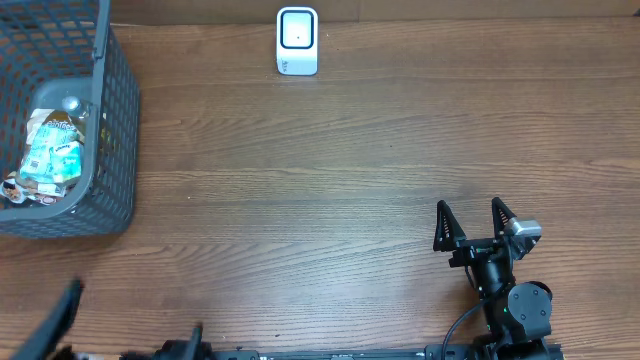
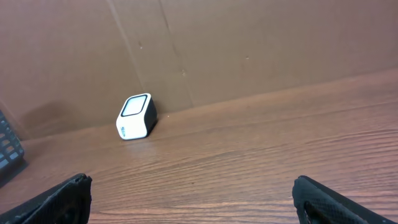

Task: Scan the item barcode
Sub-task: 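Reach the left gripper into the grey basket and grasp the yellow bottle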

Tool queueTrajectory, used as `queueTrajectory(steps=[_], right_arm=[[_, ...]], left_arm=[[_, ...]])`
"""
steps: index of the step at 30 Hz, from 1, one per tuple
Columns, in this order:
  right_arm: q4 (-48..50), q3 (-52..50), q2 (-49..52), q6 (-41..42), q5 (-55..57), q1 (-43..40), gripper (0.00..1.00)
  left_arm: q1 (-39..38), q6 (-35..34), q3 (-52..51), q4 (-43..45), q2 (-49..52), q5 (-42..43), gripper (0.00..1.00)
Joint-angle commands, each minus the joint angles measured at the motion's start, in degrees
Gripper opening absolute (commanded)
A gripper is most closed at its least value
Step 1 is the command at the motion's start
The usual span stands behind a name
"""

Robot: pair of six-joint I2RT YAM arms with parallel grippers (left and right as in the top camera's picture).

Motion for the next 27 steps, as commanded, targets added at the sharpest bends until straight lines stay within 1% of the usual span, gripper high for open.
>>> queueTrajectory(steps=[1, 4, 6, 7, 8, 10, 13, 17, 21, 22, 24, 25, 27], right_arm=[[0.26, -0.61, -0.55, -0.26, -0.11, 0.31, 1.00], [0.26, -0.61, -0.57, -0.26, -0.11, 0.31, 1.00], [0.26, -0.61, -0.55, -0.26, -0.09, 0.31, 1.00], [0.26, -0.61, -0.55, -0.26, -0.11, 0.31, 1.00], [0.26, -0.61, -0.55, -0.28, -0.11, 0.31, 1.00], [0.26, -0.61, -0.57, -0.26, -0.11, 0.31, 1.00], [0.26, -0.61, -0.55, -0.26, -0.09, 0.31, 1.00], [0.26, -0.61, -0.55, -0.26, -0.09, 0.31, 1.00], [0.26, -0.61, -0.55, -0.26, -0.11, 0.31, 1.00], [0.26, -0.61, -0.55, -0.26, -0.11, 0.31, 1.00], [0.26, -0.61, -0.57, -0.28, -0.11, 0.31, 1.00], [0.26, -0.61, -0.55, -0.26, -0.11, 0.31, 1.00], [0.26, -0.61, -0.55, -0.28, -0.09, 0.31, 1.00]], left_arm=[[0.31, -0.33, 9.29, -6.82, 10.21, -2.01, 1.00], [0.31, 0.76, 19.76, -16.85, 19.43, -3.06, 1.00], [0.31, 2.93, 28.59, -25.35, 27.10, -3.04, 1.00], [0.31, 4.04, 33.20, -29.97, 31.08, -3.04, 1.00], [0.31, 6.34, 41.57, -38.73, 38.25, -3.04, 1.00], [0.31, 8.44, 50.10, -48.04, 46.03, -3.02, 1.00], [0.31, 9.01, 56.87, -54.75, 54.36, -2.95, 1.00], [0.31, 8.15, 58.31, -56.83, 61.24, -2.54, 1.00], [0.31, 8.17, 58.31, -56.15, 65.55, -3.13, 1.00], [0.33, 8.13, 58.31, -55.21, 66.66, -4.81, 1.00], [0.37, 6.64, 58.31, -52.65, 68.17, -10.62, 1.00], [0.37, 3.85, 58.31, -49.70, 69.46, -19.58, 1.00], [0.44, 3.21, 58.31, -47.08, 70.84, -28.74, 1.00]])
